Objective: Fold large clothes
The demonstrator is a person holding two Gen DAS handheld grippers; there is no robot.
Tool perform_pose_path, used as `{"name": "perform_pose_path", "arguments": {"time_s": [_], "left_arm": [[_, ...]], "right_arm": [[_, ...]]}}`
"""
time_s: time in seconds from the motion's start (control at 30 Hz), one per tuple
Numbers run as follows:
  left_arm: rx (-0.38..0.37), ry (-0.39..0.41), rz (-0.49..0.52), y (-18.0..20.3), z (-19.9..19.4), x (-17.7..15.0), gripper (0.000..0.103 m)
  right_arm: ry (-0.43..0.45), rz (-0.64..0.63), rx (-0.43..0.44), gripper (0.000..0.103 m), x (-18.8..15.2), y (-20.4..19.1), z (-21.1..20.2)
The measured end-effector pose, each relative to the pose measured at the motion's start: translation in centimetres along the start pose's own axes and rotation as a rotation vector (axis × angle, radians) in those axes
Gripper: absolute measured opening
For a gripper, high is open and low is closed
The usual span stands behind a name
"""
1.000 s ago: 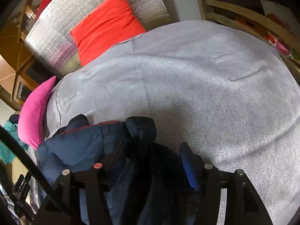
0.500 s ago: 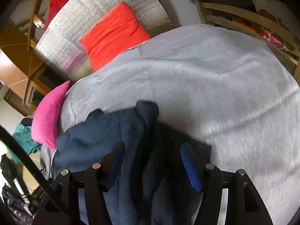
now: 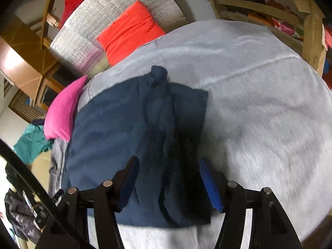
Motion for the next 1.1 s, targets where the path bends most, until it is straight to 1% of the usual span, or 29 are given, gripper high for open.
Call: {"name": "perform_pose_path", "arguments": {"time_s": [0.03,0.1,0.13,0.2,0.23,0.27,0.3,0.33,0.4,0.43,0.5,0.53,0.6,0.63,0.67,0.7,0.83,0.9,0.97,1.1], "left_arm": [[0.011,0.000,-0.005,-0.2,-0.2,-0.3,0.073],[0.007,-0.015,-0.031,-1.1,-0.2,-0.6,0.073],[-0.008,-0.028,-0.064,-1.6,0.0,-0.7,0.073],[-0.017,-0.043,-0.086,-2.0,0.4,-0.8,0.071],[-0.018,-0.048,-0.086,-1.9,0.5,-1.0,0.064],[-0.024,-0.057,-0.080,-1.7,0.7,-1.1,0.051],[-0.033,-0.066,-0.069,-1.3,0.8,-1.2,0.046],[-0.033,-0.066,-0.062,-1.0,0.7,-1.3,0.042],[-0.013,-0.045,-0.040,-0.5,0.3,-1.4,0.042],[-0.006,-0.039,-0.027,-0.1,0.1,-1.5,0.042],[0.020,-0.035,0.003,0.4,0.4,-1.7,0.042],[0.029,-0.039,0.018,0.6,0.6,-1.8,0.042],[0.048,-0.040,0.041,1.0,0.9,-1.9,0.042],[0.054,-0.033,0.049,1.2,0.8,-1.9,0.037],[0.052,-0.026,0.057,1.3,0.7,-1.9,0.027],[0.047,-0.019,0.064,1.4,0.5,-1.9,0.024],[0.067,-0.016,0.080,1.5,0.6,-2.0,0.013],[0.057,-0.018,0.072,1.2,0.6,-2.0,0.011],[0.063,-0.013,0.083,1.3,0.7,-2.0,0.008],[0.075,-0.014,0.095,1.5,0.7,-2.1,0.008]], "right_arm": [[-0.001,-0.005,-0.014,0.065,-0.4,0.1,-0.3],[-0.004,0.010,-0.044,0.065,-0.9,0.9,-0.7],[-0.020,0.033,-0.032,0.064,-1.0,1.5,-0.6],[-0.044,0.063,-0.002,0.057,-1.2,2.1,-0.4],[-0.061,0.063,-0.003,0.055,-1.4,2.2,-0.1],[-0.074,0.057,-0.005,0.051,-1.5,2.2,0.1],[-0.081,0.056,0.008,0.044,-1.5,2.2,0.2],[-0.080,0.057,0.035,0.044,-1.5,2.1,0.1],[-0.069,0.036,0.077,0.044,-1.6,1.5,-0.3],[-0.076,0.020,0.074,0.044,-1.8,1.2,-0.1],[-0.120,-0.012,0.017,0.044,-2.2,1.0,1.1],[-0.144,-0.015,0.000,0.041,-2.4,1.0,1.8],[-0.150,-0.022,-0.013,0.028,-2.4,0.7,2.0],[-0.139,-0.036,-0.020,0.025,-2.4,0.5,1.8],[-0.128,-0.052,-0.028,0.021,-2.4,0.3,1.5],[-0.126,-0.063,-0.035,0.018,-2.4,0.1,1.4],[-0.137,-0.069,-0.059,0.016,-2.6,0.0,1.8],[-0.123,-0.069,-0.063,0.015,-2.6,0.0,1.5],[-0.124,-0.078,-0.076,0.015,-2.7,-0.2,1.6],[-0.127,-0.084,-0.091,0.015,-2.6,-0.4,1.8]]}}
Point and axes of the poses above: each gripper's, at about its wrist camera, not at the fingertips, and z roughly the way its jaws point, y to its right, x to its top, the point moved 1 cm from there along z, roughly the way its jaws point, and after that the axes turned 4 degrees about y, right-handed, at the moved point
